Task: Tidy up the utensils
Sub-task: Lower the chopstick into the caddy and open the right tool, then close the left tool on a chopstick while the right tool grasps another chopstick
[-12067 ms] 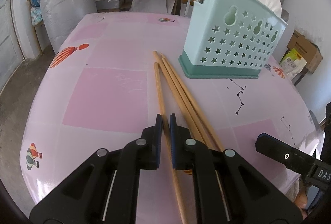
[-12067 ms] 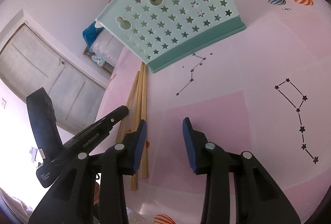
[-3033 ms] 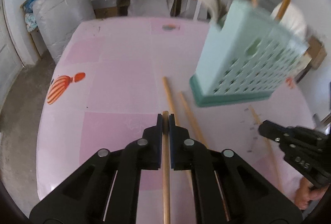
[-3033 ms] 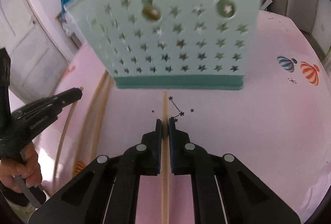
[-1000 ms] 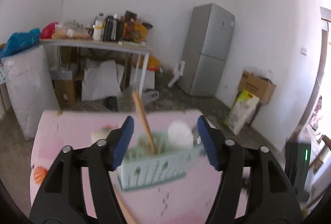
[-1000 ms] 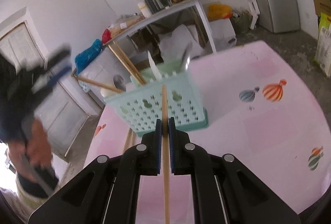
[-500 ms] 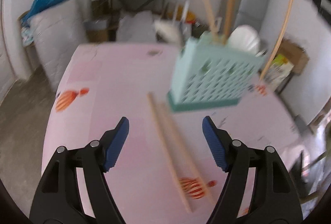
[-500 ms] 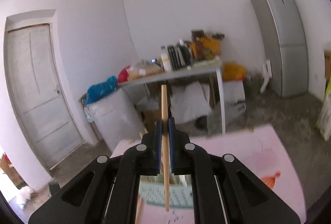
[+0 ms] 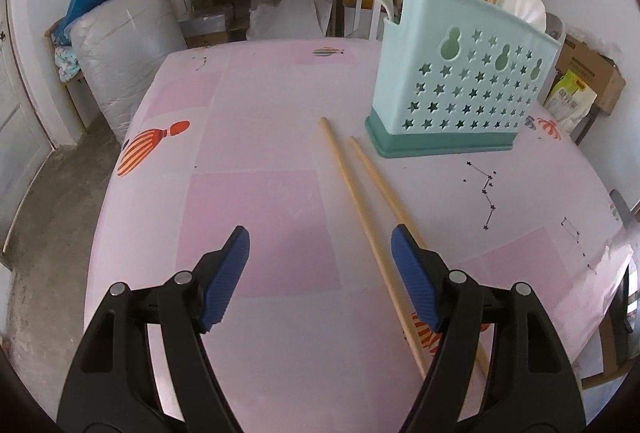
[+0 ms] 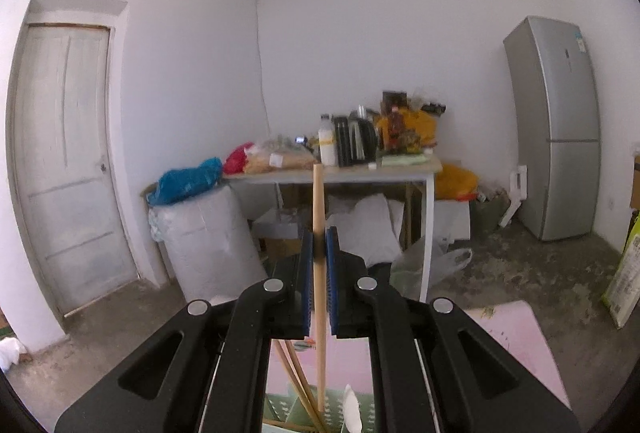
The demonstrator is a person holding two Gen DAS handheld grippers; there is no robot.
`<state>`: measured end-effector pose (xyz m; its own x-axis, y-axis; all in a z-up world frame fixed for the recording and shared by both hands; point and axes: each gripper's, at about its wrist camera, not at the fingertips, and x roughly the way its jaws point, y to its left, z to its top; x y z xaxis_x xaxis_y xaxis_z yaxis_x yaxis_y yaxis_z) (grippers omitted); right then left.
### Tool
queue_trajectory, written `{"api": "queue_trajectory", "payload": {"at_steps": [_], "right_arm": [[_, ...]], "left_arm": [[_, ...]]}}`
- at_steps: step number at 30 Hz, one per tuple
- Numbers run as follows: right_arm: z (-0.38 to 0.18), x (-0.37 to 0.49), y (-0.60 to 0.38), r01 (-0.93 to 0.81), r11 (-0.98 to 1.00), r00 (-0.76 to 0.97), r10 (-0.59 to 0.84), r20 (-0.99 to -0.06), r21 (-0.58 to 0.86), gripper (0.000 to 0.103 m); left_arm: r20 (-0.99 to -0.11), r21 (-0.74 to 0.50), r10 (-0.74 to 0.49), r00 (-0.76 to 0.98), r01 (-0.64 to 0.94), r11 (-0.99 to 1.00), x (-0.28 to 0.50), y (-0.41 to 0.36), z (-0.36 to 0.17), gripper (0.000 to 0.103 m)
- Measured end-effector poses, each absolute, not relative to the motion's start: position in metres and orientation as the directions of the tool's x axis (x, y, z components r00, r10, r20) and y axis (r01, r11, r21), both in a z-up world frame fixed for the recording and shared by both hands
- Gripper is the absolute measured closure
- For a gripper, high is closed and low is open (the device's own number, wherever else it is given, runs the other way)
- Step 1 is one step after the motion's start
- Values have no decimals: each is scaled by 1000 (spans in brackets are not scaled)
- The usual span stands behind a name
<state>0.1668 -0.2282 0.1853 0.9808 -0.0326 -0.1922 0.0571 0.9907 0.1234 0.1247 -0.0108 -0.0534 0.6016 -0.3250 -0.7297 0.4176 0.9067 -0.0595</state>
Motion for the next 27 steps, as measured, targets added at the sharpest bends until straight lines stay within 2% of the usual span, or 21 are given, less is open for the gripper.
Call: {"api": "queue_trajectory", "payload": {"at_steps": [5,6,7,8,10,12,16,19,23,25,27], "right_arm": [[135,193,-243,54,987,929,6,-371,151,95],[127,194,-249,56,983,917,18,-399,173,92],[123,192,-254,68,979,911,17,-412,193,85],[121,188,-260,80,975,910,14,-413,208,80],[125,176,-271,93,968,921,5,-391,231,63],[131,161,-276,98,965,932,-4,-361,242,57],[143,122,-282,98,958,952,-11,-306,271,54],[135,96,-278,75,952,952,21,-306,298,54],[74,90,-254,28,930,868,159,-470,366,54],[28,99,-231,14,916,774,244,-585,401,54],[-7,110,-205,-11,910,684,309,-660,415,55]], "left_arm": [[-736,-54,-314,599,411,910,127,-10,-56,34],[-738,-49,-309,600,409,911,127,-11,-57,34],[-739,-47,-307,600,408,912,127,-11,-57,34],[-740,-46,-305,600,407,912,127,-12,-58,34],[-742,-42,-298,600,403,914,128,-12,-58,34],[-745,-39,-293,600,399,916,130,-13,-59,34],[-748,-26,-274,604,386,922,132,-13,-59,34],[-745,-11,-258,615,376,927,131,-12,-57,34],[-745,1,-237,624,356,935,133,-8,-56,33],[-744,5,-225,629,342,940,134,-5,-54,33],[-743,4,-221,631,335,942,135,-4,-52,33]]}}
